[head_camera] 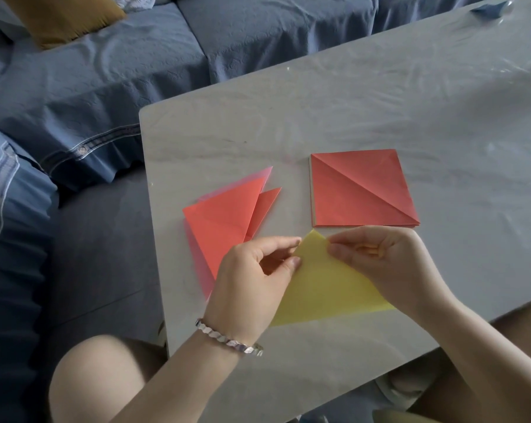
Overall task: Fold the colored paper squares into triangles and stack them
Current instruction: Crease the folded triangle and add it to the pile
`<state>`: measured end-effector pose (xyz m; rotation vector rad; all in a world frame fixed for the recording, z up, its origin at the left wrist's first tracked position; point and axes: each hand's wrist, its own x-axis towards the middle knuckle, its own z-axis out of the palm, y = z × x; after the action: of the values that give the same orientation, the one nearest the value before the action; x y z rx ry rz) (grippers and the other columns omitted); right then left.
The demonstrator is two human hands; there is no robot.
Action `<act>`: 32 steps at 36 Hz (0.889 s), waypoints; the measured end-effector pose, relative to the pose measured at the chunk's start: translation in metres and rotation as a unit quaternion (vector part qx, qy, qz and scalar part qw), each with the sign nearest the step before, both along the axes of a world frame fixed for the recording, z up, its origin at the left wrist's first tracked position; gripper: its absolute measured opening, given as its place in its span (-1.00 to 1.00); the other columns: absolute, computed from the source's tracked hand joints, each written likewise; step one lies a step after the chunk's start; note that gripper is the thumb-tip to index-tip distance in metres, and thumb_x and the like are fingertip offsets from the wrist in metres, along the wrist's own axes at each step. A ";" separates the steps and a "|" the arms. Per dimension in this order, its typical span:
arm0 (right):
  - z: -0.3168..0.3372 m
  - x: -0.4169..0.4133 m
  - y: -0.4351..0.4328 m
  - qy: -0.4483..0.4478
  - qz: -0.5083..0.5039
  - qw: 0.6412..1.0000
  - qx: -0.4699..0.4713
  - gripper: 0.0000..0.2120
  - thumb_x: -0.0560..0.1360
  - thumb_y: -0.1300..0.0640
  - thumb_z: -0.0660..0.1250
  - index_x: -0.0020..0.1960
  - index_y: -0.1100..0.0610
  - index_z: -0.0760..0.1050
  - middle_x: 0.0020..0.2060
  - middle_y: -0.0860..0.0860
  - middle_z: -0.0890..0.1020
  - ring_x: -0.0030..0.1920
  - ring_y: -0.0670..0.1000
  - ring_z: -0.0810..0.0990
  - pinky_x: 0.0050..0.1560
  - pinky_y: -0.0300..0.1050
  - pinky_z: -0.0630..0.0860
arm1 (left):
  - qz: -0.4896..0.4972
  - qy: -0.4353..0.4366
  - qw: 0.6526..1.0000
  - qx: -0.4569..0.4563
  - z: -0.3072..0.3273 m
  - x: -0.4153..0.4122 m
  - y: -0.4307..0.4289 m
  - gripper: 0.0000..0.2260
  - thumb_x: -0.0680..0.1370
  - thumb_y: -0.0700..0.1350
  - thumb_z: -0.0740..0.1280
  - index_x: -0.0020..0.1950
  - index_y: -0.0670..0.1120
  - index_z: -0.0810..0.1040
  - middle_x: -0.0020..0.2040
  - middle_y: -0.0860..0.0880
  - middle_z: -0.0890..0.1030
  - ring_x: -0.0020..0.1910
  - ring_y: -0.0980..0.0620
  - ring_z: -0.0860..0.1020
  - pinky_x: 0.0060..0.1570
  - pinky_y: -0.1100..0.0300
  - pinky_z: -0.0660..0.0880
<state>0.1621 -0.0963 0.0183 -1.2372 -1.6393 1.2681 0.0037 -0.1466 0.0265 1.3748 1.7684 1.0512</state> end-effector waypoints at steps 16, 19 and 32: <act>0.007 0.004 0.020 -0.239 0.207 0.935 0.158 -0.93 0.42 0.05 0.43 -0.11 -0.02 0.67 -0.22 -0.17 0.68 -0.13 -0.20 0.56 -0.07 -0.41 0.41 | -0.087 0.052 0.990 -0.097 0.006 -0.006 0.010 -0.81 0.42 -0.18 0.43 -0.35 0.05 0.58 -0.45 0.11 0.61 -0.42 0.20 0.57 -0.30 0.31 0.50; -0.007 0.001 0.019 -0.257 0.149 0.908 0.296 -0.76 0.44 -0.03 0.29 -0.04 0.06 0.65 -0.06 -0.08 0.66 0.01 -0.10 0.56 0.09 -0.24 0.42 | -0.002 -0.038 0.996 -0.087 -0.003 -0.010 0.007 -0.79 0.43 -0.28 0.39 -0.36 -0.03 0.59 -0.49 0.08 0.59 -0.46 0.16 0.56 -0.41 0.32 0.49; -0.077 -0.024 -0.020 -0.328 0.255 0.864 0.286 -0.62 0.56 -0.05 0.07 0.18 0.05 0.56 0.29 -0.02 0.49 0.38 0.00 0.35 0.40 -0.02 0.22 | 0.311 -0.095 0.940 -0.106 -0.069 -0.039 -0.008 -0.82 0.42 -0.23 0.43 -0.34 -0.01 0.59 -0.40 0.07 0.59 -0.45 0.21 0.53 -0.46 0.54 0.36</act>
<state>0.1378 -0.1162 -0.0591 -0.9149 -2.7233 0.5170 -0.0348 -0.1545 -0.0423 0.5571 2.1453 1.2141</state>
